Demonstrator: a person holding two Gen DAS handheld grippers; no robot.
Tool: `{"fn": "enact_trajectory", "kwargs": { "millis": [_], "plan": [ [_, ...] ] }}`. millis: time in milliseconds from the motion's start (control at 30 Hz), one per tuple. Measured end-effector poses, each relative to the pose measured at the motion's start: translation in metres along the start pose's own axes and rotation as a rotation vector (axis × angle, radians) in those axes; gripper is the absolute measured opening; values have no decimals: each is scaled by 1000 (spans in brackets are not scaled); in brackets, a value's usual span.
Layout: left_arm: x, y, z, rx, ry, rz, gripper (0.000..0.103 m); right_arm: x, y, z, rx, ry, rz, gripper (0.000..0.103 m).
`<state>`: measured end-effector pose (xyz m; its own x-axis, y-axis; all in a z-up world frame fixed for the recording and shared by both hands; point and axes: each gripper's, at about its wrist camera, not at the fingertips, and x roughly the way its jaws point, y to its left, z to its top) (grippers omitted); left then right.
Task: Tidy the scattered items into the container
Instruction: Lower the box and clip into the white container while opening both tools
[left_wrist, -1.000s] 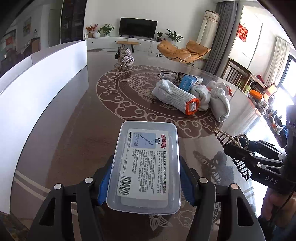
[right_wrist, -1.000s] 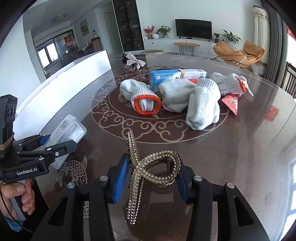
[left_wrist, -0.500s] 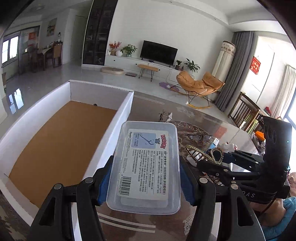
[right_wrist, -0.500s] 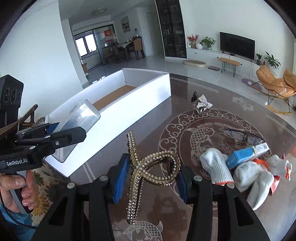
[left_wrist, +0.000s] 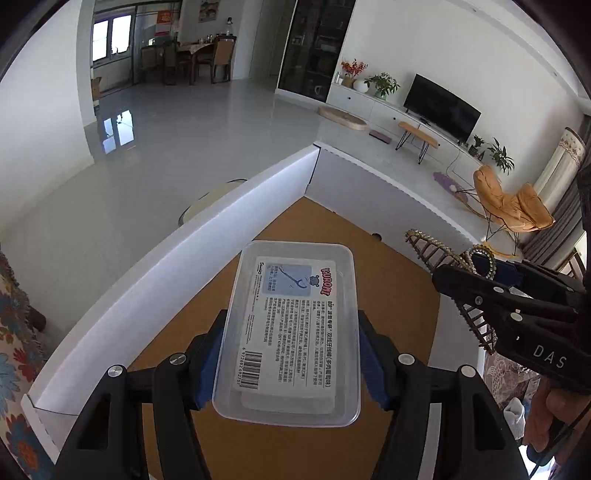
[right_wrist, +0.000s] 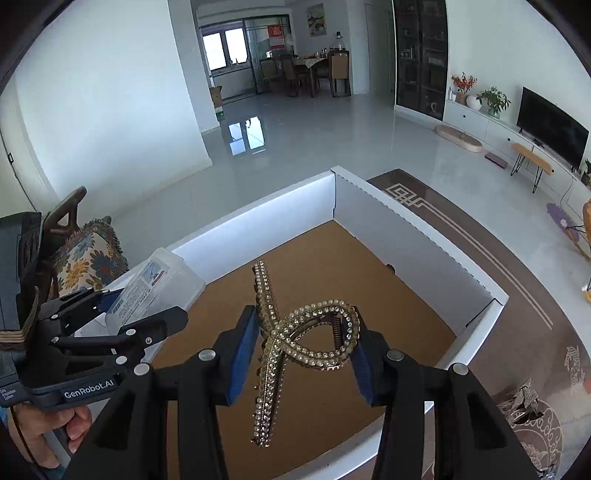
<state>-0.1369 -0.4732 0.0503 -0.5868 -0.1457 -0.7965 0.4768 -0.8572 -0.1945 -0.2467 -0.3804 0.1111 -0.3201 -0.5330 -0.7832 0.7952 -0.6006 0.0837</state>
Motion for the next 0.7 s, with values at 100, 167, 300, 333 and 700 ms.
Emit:
{"fn": "enact_trajectory", "kwargs": {
  "millis": [100, 167, 300, 333, 700],
  "plan": [
    [37, 6, 2, -26, 75, 18, 63, 56, 2, 11, -27, 98, -44, 48],
    [56, 9, 1, -48, 127, 27, 63, 85, 2, 13, -29, 156, -69, 48],
    [80, 16, -5, -88, 203, 92, 63, 129, -5, 10, 22, 275, -72, 48],
    [83, 17, -5, -91, 215, 105, 63, 133, -6, 9, 35, 283, -69, 49],
    [26, 17, -14, -105, 74, 148, 80, 39, -26, -13, 139, 48, -50, 51]
  ]
}}
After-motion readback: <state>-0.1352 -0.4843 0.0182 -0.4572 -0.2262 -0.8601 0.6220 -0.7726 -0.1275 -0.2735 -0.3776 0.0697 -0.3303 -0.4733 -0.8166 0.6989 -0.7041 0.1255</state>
